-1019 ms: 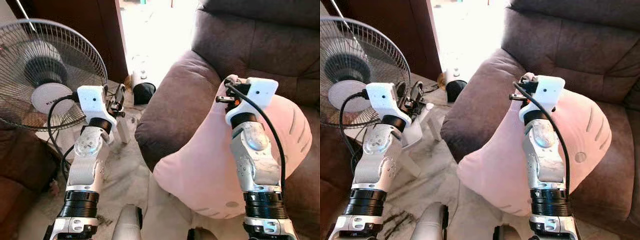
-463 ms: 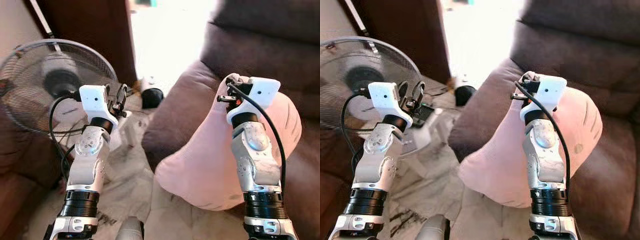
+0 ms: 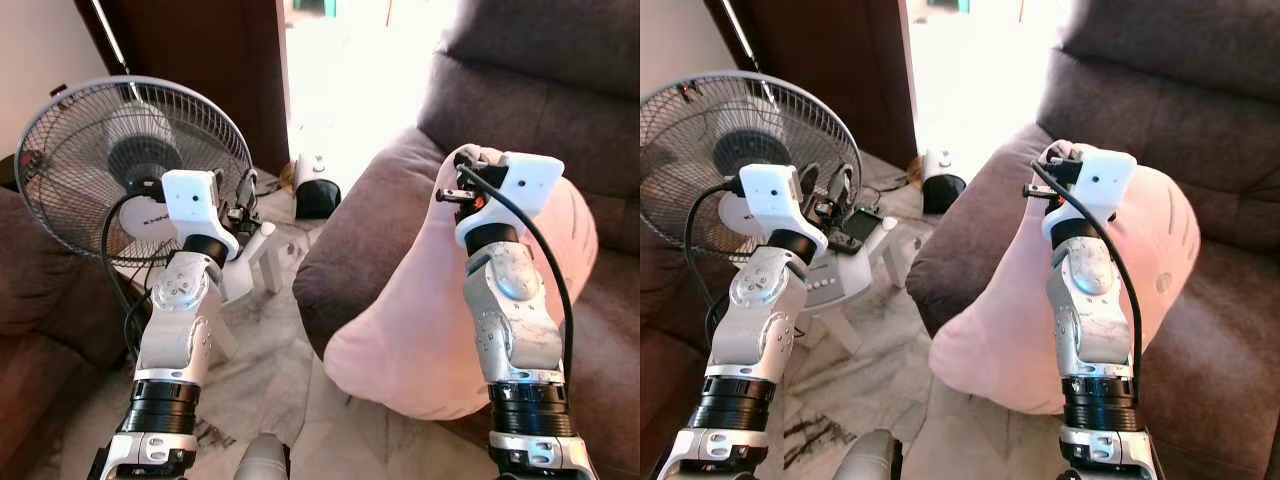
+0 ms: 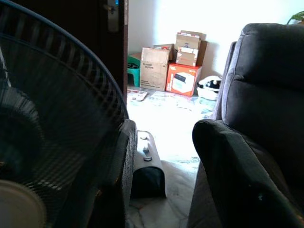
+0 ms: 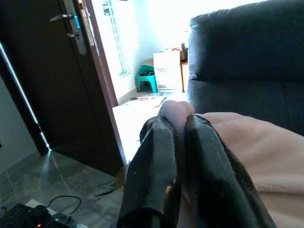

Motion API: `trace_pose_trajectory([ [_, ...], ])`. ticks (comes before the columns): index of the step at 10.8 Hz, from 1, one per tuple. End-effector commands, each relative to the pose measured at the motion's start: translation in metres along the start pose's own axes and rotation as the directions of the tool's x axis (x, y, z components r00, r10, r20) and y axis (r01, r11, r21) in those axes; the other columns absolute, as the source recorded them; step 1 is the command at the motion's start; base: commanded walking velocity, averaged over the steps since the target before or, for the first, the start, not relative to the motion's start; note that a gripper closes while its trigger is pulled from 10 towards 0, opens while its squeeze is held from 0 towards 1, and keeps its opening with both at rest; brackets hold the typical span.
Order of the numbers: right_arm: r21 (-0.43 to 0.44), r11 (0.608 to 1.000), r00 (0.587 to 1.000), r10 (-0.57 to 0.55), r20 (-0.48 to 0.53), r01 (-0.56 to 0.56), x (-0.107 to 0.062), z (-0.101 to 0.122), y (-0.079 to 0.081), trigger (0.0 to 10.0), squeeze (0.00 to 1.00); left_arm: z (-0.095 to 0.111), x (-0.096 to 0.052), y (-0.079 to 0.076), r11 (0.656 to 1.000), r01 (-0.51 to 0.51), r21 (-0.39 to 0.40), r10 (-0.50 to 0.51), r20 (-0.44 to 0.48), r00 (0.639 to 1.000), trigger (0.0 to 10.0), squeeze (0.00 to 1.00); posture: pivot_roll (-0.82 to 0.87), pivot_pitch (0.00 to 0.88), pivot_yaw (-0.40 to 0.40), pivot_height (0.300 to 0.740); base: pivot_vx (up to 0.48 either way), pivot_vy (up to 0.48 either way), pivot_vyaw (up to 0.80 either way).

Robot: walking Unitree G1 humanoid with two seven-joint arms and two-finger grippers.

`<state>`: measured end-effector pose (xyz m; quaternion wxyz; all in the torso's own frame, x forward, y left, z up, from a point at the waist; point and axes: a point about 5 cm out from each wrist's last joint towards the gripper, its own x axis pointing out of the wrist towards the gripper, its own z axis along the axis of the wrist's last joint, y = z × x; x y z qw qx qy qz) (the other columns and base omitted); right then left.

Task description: Move the pillow to the sofa from floor

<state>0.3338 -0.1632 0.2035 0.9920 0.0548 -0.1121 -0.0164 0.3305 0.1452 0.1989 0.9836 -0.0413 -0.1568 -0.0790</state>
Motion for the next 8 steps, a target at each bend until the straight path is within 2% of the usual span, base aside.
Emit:
trace_pose_trajectory([
  [1,0.013,0.999,0.991,0.039,0.128,-0.041,0.005,0.026,0.01,10.0,0.0,0.002,0.0,0.003,1.0,-0.007,0.001,0.007,0.004,1.0,10.0,0.0,0.09,0.043,-0.01,0.714,0.0,0.0,0.0],
  [2,-0.01,0.999,0.995,-0.043,0.091,0.044,0.005,0.014,-0.004,10.0,0.0,-0.012,-0.015,-0.006,0.978,0.206,-0.041,-0.209,-0.137,0.968,10.0,0.47,0.11,0.055,-0.013,0.719,0.0,0.0,0.0],
  [3,-0.071,0.981,0.983,-0.179,0.031,0.181,0.003,-0.005,-0.03,10.0,0.0,-0.031,-0.048,-0.019,0.86,0.469,-0.203,-0.51,-0.316,0.8,10.0,0.13,0.11,0.056,-0.012,0.719,0.0,0.0,0.0],
  [4,-0.108,0.971,0.977,-0.214,0.003,0.213,0.002,-0.012,-0.037,10.0,0.0,-0.028,-0.043,-0.012,0.89,0.422,-0.172,-0.456,-0.3,0.838,10.0,0.0,0.12,0.055,-0.014,0.719,0.0,0.0,0.0],
  [5,-0.129,0.963,0.97,-0.243,-0.027,0.237,0.0,-0.018,-0.041,10.0,0.0,-0.028,-0.037,-0.005,0.925,0.359,-0.123,-0.379,-0.285,0.88,10.0,0.0,0.12,0.055,-0.014,0.719,0.0,0.0,0.0],
  [6,-0.166,0.957,0.967,-0.249,-0.053,0.237,-0.003,-0.028,-0.045,10.0,0.0,-0.03,-0.027,0.006,0.97,0.22,-0.1,-0.238,-0.256,0.937,10.0,0.0,0.12,0.053,-0.014,0.719,0.0,0.0,0.0],
  [7,-0.206,0.951,0.965,-0.252,-0.074,0.233,-0.006,-0.038,-0.05,10.0,0.0,-0.037,-0.025,0.013,0.985,0.161,-0.058,-0.171,-0.278,0.945,10.0,0.0,0.11,0.052,-0.012,0.719,0.0,0.0,0.0],
  [8,-0.302,0.905,0.927,-0.351,-0.136,0.298,-0.013,-0.057,-0.071,10.0,0.0,-0.037,-0.029,0.013,0.983,0.178,-0.052,-0.185,-0.316,0.93,10.0,0.0,0.11,0.052,-0.013,0.719,0.0,0.0,0.0],
])
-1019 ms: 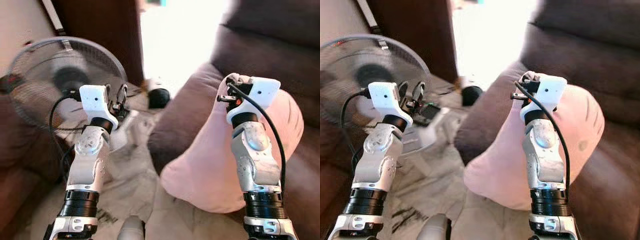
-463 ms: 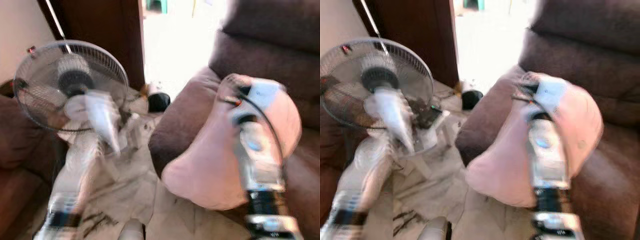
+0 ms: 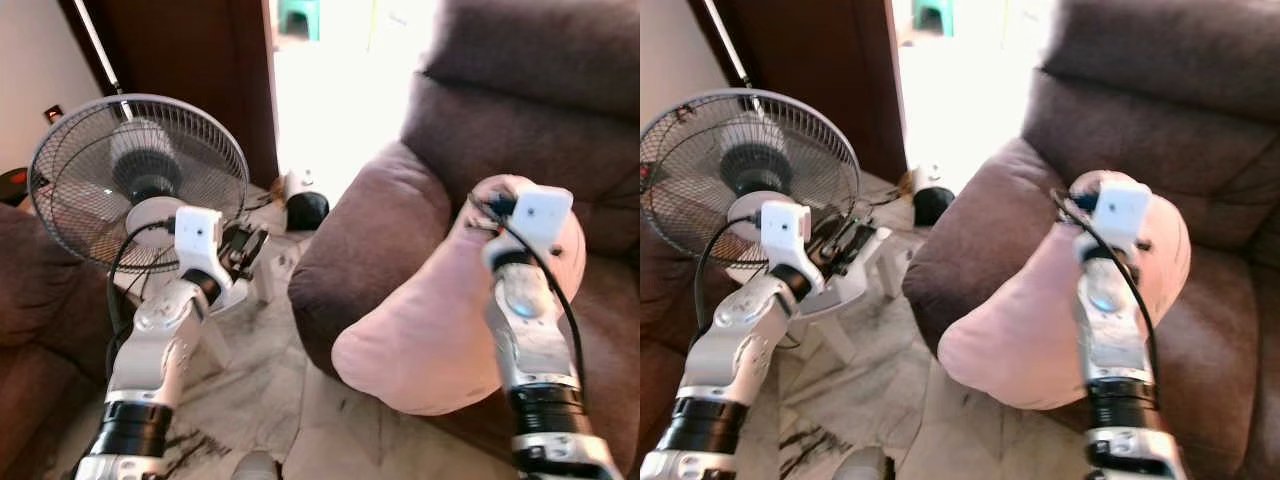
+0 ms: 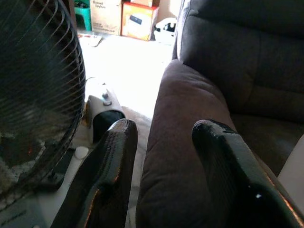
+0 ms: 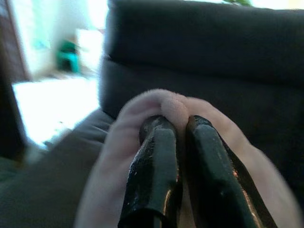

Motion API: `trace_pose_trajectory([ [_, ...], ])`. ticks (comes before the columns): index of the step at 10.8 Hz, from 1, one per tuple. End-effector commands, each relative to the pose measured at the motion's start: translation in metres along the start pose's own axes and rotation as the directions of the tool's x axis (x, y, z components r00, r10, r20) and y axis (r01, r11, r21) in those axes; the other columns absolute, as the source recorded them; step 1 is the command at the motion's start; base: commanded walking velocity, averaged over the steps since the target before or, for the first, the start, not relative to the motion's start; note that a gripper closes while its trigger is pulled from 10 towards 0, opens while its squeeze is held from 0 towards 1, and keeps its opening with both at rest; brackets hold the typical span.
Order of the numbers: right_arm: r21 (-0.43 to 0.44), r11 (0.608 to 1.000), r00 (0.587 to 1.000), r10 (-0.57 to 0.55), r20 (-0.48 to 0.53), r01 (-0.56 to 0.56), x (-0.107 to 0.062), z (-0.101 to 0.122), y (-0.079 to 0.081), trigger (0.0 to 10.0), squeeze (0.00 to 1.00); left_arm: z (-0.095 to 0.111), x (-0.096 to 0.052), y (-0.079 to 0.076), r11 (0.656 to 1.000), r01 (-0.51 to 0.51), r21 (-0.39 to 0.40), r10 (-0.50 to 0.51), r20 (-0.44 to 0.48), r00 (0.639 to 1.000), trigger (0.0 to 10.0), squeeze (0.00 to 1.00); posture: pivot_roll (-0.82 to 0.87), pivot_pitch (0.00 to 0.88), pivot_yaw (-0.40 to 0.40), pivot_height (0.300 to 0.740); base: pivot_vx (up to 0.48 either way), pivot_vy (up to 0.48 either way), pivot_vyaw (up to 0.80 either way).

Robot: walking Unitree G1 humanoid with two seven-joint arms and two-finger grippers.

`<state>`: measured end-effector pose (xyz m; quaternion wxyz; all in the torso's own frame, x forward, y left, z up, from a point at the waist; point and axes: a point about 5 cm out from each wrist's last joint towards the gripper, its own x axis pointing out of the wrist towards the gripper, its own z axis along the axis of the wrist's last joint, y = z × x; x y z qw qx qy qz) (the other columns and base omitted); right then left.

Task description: Move the pillow to the sofa from floor

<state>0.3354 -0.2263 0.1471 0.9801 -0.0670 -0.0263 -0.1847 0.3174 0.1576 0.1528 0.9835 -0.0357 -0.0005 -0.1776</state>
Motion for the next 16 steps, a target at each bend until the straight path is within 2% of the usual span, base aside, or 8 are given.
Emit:
trace_pose_trajectory([
  [1,-0.062,0.994,0.989,-0.092,-0.117,0.085,-0.004,-0.029,-0.018,10.0,0.0,-0.001,-0.002,-0.001,1.0,0.007,0.024,-0.006,-0.017,1.0,10.0,0.0,0.11,0.054,-0.014,0.719,0.0,0.0,0.0],
  [3,-0.12,0.982,0.973,-0.164,-0.163,0.146,-0.008,-0.046,-0.036,10.0,0.0,-0.01,-0.008,-0.003,0.996,0.081,-0.028,-0.083,-0.062,0.995,10.0,0.0,0.11,0.056,-0.014,0.719,0.0,0.0,0.0],
  [5,-0.128,0.982,0.969,-0.163,-0.185,0.14,-0.01,-0.054,-0.031,10.0,0.0,-0.016,-0.018,-0.007,0.967,0.23,-0.111,-0.241,-0.102,0.965,10.0,0.0,0.11,0.056,-0.014,0.719,0.0,0.0,0.0],
  [6,-0.111,0.986,0.972,-0.146,-0.183,0.127,-0.01,-0.054,-0.024,10.0,0.0,-0.023,-0.027,-0.011,0.937,0.318,-0.146,-0.337,-0.133,0.932,10.0,1.0,0.12,0.049,-0.012,0.719,0.0,0.0,0.0],
  [8,-0.084,0.991,0.978,-0.121,-0.17,0.108,-0.007,-0.05,-0.017,10.0,0.0,-0.029,-0.028,-0.011,0.927,0.34,-0.156,-0.364,-0.161,0.917,10.0,1.0,0.13,0.034,-0.02,0.719,0.0,0.0,0.0],
  [11,-0.026,0.997,0.987,0.072,-0.146,-0.077,-0.001,-0.042,0.013,10.0,0.0,-0.044,0.0,-0.003,0.982,0.141,-0.13,-0.167,-0.226,0.96,10.0,1.0,0.11,0.014,-0.026,0.719,0.0,0.0,0.0],
  [12,0.002,0.997,0.985,0.077,-0.155,-0.078,0.0,-0.043,0.015,10.0,0.0,-0.044,0.003,-0.002,0.986,0.122,-0.113,-0.145,-0.225,0.964,10.0,0.0,0.11,0.015,-0.027,0.719,0.0,0.0,0.0],
  [16,0.037,0.998,0.985,0.049,-0.166,-0.043,0.013,-0.037,0.014,10.0,0.0,-0.032,0.006,0.009,0.995,0.046,-0.086,-0.056,-0.12,0.991,10.0,0.0,0.12,0.038,-0.033,0.719,0.0,0.0,0.0],
])
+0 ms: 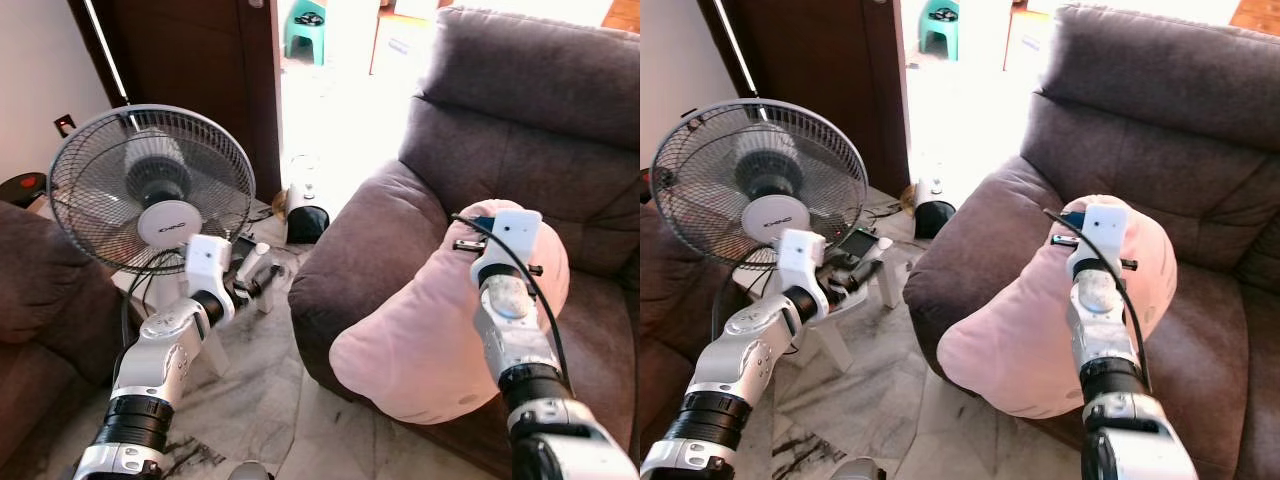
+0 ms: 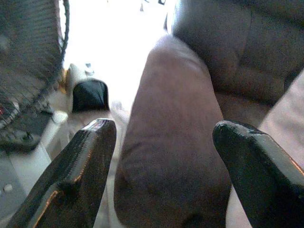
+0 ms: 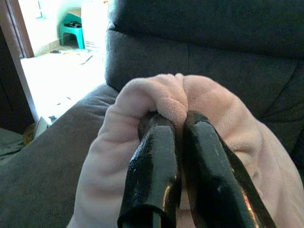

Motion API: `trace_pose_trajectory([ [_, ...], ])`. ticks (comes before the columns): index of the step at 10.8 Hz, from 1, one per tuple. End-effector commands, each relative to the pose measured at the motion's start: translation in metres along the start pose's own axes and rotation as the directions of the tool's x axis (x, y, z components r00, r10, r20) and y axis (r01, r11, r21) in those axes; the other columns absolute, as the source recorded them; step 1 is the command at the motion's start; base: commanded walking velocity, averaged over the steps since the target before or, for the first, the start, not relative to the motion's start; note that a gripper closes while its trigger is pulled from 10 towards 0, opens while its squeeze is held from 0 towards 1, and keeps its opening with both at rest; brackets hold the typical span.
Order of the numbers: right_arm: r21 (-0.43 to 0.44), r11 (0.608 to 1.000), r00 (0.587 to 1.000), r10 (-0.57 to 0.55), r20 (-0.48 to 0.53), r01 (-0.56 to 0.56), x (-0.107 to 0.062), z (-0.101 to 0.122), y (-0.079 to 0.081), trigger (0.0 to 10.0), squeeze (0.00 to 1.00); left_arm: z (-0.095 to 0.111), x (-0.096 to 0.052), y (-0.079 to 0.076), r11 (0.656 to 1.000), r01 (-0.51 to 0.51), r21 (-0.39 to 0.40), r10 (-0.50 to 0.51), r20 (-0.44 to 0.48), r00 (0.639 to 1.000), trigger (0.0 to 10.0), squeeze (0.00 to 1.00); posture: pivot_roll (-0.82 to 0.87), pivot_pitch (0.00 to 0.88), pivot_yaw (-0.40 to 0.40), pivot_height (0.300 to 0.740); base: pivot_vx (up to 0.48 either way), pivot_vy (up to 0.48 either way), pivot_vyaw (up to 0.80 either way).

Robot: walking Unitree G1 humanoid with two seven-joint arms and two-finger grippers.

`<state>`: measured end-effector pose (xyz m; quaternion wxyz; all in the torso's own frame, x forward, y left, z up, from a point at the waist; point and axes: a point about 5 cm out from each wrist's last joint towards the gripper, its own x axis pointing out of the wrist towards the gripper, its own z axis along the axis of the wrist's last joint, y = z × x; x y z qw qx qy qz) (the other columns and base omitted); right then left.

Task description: Move the pillow to the sofa from floor

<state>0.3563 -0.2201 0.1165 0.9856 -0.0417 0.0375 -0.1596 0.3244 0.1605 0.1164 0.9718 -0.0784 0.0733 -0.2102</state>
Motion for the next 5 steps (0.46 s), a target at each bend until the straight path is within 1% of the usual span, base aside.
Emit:
trace_pose_trajectory([
  [1,0.013,1.0,0.999,-0.028,-0.029,0.028,0.001,-0.004,-0.006,10.0,0.0,0.005,-0.002,-0.005,0.999,0.049,0.005,-0.05,0.018,0.999,10.0,0.0,0.12,0.044,-0.033,0.719,0.0,0.0,0.0],
  [2,0.011,0.999,0.999,-0.039,-0.03,0.039,0.002,-0.004,-0.008,10.0,0.0,-0.003,-0.01,-0.012,0.983,0.176,0.045,-0.173,-0.054,0.983,10.0,0.0,0.12,0.046,-0.032,0.719,0.0,0.0,0.0],
  [3,0.023,0.999,0.999,-0.046,-0.028,0.046,0.003,-0.003,-0.01,10.0,0.0,-0.014,-0.017,-0.007,0.981,0.194,-0.004,-0.193,-0.105,0.976,10.0,0.0,0.13,0.051,-0.034,0.719,0.0,0.0,0.0],
  [4,0.031,0.998,0.998,-0.05,-0.023,0.051,0.004,-0.001,-0.011,10.0,0.0,-0.025,-0.018,-0.008,0.972,0.228,-0.05,-0.233,-0.137,0.963,10.0,0.0,0.13,0.054,-0.034,0.719,0.0,0.0,0.0],
  [5,0.033,0.998,0.998,-0.052,-0.021,0.053,0.004,0.0,-0.01,10.0,0.0,-0.032,-0.015,-0.01,0.971,0.234,-0.054,-0.24,-0.161,0.957,10.0,0.0,0.13,0.059,-0.034,0.719,0.0,0.0,0.0],
])
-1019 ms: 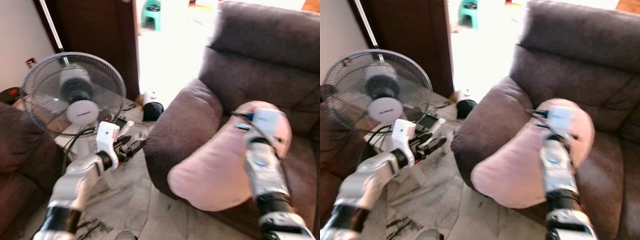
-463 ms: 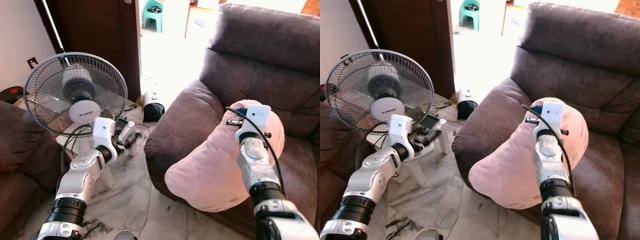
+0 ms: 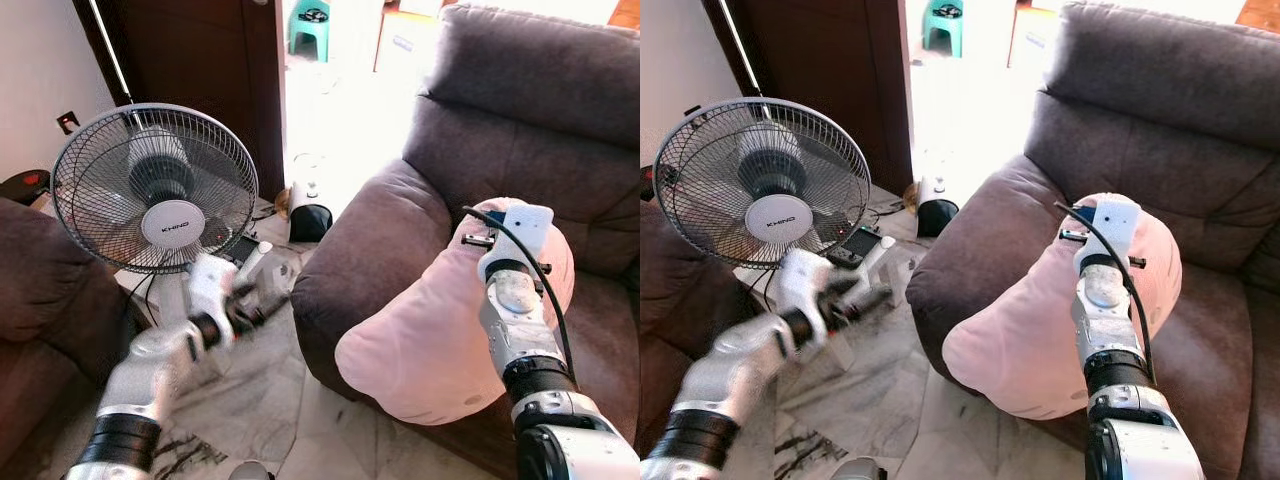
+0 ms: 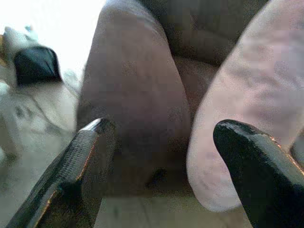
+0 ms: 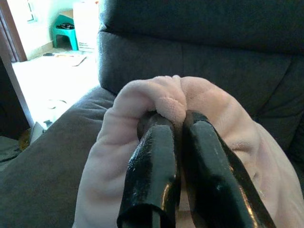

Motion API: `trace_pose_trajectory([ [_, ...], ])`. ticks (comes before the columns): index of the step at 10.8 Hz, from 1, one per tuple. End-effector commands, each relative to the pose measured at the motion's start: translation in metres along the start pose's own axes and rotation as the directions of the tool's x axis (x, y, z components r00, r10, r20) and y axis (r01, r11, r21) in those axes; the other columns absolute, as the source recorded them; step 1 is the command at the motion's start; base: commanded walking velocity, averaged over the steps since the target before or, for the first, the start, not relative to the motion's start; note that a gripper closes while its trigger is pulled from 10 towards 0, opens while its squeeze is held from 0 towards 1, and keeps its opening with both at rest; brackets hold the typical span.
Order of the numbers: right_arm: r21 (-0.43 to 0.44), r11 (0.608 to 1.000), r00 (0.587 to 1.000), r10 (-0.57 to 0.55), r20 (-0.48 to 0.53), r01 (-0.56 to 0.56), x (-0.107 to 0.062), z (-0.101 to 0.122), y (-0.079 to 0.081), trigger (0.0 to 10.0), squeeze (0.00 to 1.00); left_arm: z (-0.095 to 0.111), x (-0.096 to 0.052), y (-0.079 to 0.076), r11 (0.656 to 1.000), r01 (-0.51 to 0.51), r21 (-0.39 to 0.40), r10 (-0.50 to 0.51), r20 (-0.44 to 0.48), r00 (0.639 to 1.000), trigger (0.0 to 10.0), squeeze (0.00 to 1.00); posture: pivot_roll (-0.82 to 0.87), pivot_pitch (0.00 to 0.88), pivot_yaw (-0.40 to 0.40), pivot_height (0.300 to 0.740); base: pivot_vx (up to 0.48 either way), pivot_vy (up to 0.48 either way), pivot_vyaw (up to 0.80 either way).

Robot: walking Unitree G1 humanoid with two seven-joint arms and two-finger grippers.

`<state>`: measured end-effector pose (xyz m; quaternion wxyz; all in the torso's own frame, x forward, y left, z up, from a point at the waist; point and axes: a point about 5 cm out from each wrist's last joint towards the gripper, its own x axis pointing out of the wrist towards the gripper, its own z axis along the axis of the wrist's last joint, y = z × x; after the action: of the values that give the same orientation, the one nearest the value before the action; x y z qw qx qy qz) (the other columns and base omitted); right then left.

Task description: Move the pillow to the sofa from floor

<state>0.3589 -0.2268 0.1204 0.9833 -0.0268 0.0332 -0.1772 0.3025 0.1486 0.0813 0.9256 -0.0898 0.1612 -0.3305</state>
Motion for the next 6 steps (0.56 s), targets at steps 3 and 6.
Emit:
trace_pose_trajectory([
  [3,0.016,1.0,1.0,-0.015,-0.008,0.016,0.003,0.002,-0.003,10.0,0.0,-0.019,0.028,-0.003,0.999,-0.001,0.034,0.005,-0.13,0.991,10.0,1.0,0.1,0.052,-0.022,0.719,0.0,0.0,0.0],
  [6,0.045,0.999,1.0,-0.007,0.017,0.006,0.005,0.01,0.003,10.0,0.0,-0.023,0.055,-0.014,0.998,-0.008,0.06,0.019,-0.183,0.983,10.0,0.0,0.08,0.045,-0.01,0.719,0.0,0.0,0.0],
])
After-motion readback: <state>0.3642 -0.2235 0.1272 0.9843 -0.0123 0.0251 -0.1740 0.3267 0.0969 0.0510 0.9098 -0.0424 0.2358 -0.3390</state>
